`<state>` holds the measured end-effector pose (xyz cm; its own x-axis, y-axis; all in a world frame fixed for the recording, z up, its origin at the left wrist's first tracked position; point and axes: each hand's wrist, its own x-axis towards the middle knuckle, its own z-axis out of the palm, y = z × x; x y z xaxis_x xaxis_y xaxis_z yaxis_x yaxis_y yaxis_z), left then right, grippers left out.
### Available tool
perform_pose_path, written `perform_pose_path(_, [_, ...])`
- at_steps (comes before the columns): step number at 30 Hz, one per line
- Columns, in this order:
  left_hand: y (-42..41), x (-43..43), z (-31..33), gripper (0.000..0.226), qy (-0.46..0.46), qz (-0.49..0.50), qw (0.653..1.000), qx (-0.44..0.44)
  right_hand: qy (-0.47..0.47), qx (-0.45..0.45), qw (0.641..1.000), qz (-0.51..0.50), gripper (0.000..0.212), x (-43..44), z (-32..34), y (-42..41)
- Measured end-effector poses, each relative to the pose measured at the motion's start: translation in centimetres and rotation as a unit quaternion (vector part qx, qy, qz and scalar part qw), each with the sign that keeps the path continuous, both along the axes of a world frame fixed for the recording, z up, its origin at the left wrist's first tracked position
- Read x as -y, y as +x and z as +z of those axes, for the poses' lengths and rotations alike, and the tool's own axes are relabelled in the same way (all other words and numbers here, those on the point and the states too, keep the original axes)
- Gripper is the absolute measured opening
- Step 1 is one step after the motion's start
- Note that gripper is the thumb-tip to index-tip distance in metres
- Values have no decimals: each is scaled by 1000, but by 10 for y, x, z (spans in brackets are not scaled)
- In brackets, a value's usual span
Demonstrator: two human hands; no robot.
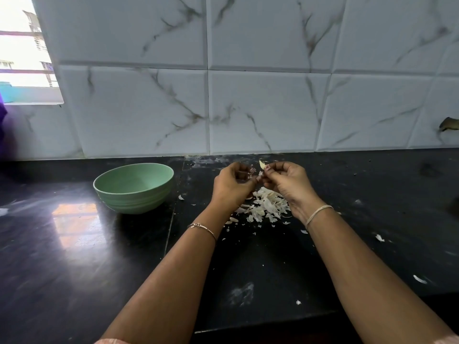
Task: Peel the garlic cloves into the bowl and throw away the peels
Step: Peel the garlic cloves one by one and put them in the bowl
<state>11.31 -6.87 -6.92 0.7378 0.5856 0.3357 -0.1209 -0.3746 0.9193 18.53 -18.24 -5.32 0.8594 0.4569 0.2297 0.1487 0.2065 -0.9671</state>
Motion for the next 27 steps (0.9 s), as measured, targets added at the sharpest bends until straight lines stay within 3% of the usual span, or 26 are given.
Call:
perform_pose_path(3, [1,0,-1,28,20,10,1000,3,16,-12,1000,6,8,0,0,-2])
perform_pose_path(9, [0,3,0,5,106,52,993,18,-14,-10,1000,-4,2,1,1,-3])
perform_pose_path(14, [-5,6,2,64,48,76,996,-27,-51,28,998,-32,13,4,-1,0])
perform_pose_path(15, [-4,4,1,61,53,77,995,-35,-50,28,998,-30,13,4,0,-1])
perform_pose_path(19, [0,-4,-2,10,70,89,993,-44,-43,29,999,-14,14,5,3,-6])
perform_pose_path(27, [0,-1,-2,20,16,41,999,8,-52,66,996,-23,23,3,0,-5])
